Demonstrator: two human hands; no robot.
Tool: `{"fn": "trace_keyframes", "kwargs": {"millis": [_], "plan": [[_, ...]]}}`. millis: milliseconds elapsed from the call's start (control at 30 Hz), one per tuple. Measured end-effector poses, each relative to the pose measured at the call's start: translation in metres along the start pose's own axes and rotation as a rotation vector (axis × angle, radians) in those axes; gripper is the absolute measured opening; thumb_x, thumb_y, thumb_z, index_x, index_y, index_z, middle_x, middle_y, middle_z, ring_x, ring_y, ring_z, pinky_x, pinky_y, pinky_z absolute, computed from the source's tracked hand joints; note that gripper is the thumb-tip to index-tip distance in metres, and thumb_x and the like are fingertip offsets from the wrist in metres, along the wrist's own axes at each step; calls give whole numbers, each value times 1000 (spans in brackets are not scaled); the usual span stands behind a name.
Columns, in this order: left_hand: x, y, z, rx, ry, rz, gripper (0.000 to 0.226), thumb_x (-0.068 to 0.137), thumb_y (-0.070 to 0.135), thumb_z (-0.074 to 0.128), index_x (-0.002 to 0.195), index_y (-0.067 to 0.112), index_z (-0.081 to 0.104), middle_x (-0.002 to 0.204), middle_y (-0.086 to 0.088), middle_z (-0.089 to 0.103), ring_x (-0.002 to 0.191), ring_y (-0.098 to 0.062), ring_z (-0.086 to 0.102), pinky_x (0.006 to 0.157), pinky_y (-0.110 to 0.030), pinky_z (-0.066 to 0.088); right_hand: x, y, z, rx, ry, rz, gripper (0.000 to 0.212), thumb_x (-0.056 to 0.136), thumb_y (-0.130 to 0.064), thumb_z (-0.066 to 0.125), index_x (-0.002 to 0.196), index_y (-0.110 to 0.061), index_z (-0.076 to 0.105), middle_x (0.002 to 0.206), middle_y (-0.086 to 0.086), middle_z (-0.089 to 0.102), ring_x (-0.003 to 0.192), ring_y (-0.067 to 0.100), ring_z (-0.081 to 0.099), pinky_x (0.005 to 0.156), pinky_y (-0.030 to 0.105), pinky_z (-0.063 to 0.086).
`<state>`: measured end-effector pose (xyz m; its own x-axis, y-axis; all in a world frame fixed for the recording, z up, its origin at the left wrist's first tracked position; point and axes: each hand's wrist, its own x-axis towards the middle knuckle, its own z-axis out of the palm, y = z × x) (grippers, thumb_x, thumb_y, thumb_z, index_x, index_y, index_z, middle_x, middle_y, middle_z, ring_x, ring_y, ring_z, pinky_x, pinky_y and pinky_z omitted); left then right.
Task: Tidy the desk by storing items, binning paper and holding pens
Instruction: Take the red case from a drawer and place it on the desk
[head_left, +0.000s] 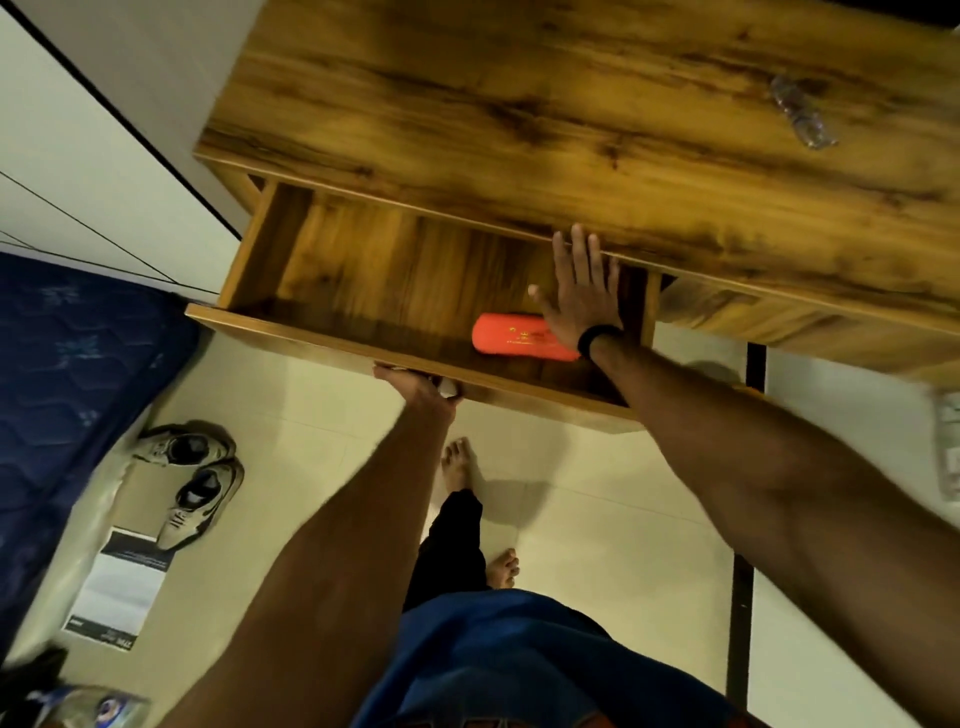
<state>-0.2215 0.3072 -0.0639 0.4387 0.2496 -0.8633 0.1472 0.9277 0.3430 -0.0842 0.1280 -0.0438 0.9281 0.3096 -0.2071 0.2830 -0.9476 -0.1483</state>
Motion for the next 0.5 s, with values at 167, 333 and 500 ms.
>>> {"fn": "trace_keyframes", "kwargs": {"millis": [167,333,500], "plan": [[-23,16,3,179,222,395,79,94,67,33,149,11,27,148,-19,41,129,-39,46,101,-45,44,-80,-12,35,217,25,106,76,97,-60,25,154,-23,-7,162,8,-10,150,30,-5,118,60,10],[-42,0,7,1091,499,841,100,89,49,59,155,6,-2,160,-25,1,148,-39,8,121,-48,16,-123,-6,39,190,99,45,73,97,-60,23,155,-19,3,163,8,2,150,29,5,117,55,2],[-42,-24,23,1845,84,1066,103,82,40,68,156,11,3,163,-16,2,150,-33,0,122,-49,10,-142,1,51,169,125,125,77,95,-63,24,154,-14,17,161,11,15,148,31,16,117,55,6]]}}
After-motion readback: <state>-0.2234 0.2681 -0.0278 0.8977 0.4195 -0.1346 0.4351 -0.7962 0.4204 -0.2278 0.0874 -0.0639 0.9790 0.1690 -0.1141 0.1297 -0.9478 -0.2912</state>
